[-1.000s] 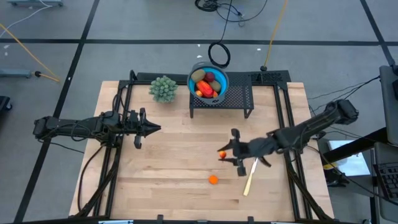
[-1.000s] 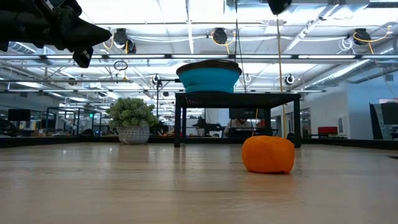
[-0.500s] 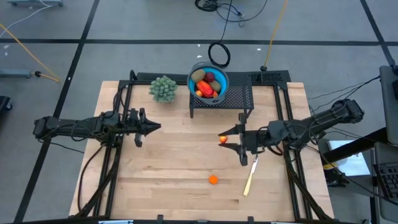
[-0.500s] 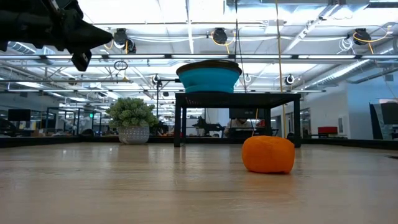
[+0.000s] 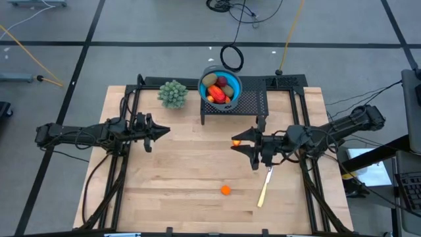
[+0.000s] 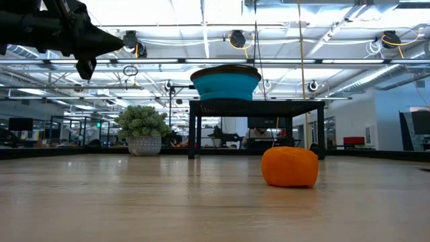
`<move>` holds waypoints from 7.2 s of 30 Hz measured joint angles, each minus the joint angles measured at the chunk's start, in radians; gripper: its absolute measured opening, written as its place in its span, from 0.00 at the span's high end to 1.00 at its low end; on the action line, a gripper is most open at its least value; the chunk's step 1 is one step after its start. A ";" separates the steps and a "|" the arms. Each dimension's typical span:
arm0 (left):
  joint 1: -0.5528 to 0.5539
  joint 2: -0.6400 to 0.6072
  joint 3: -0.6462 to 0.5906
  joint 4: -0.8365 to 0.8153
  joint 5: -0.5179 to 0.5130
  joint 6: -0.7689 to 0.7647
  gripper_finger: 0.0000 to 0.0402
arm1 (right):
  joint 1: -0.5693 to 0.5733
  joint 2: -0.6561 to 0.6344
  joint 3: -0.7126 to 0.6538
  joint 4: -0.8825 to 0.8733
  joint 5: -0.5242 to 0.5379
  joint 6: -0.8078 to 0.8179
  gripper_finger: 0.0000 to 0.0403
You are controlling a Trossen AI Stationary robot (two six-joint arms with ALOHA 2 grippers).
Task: Pick & Place Fruit
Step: Put the peach into the blue strainer on the shelf, then put the orange into the blue strainer on the shelf
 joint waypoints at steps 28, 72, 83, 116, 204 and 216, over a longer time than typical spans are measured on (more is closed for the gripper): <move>0.000 0.000 0.000 0.000 0.000 0.006 0.95 | -0.514 0.019 0.000 -0.028 -0.142 0.886 0.62; -0.001 0.000 0.000 -0.032 -0.001 0.041 0.95 | -0.815 0.398 0.392 -0.633 -0.294 0.860 0.62; -0.001 0.000 0.000 -0.032 0.000 0.040 0.95 | -0.815 0.398 0.392 -0.633 -0.321 0.822 0.61; -0.001 0.000 0.000 -0.031 0.004 0.079 0.95 | -0.644 0.075 0.299 -0.590 -0.213 0.710 0.99; -0.450 1.658 1.566 -0.737 -0.049 -0.251 0.95 | -0.514 -1.113 -0.472 -0.660 -0.350 0.823 1.00; -0.433 1.691 1.564 -0.733 -0.094 -0.307 0.95 | -0.514 -1.113 -0.472 -0.662 -0.350 0.819 1.00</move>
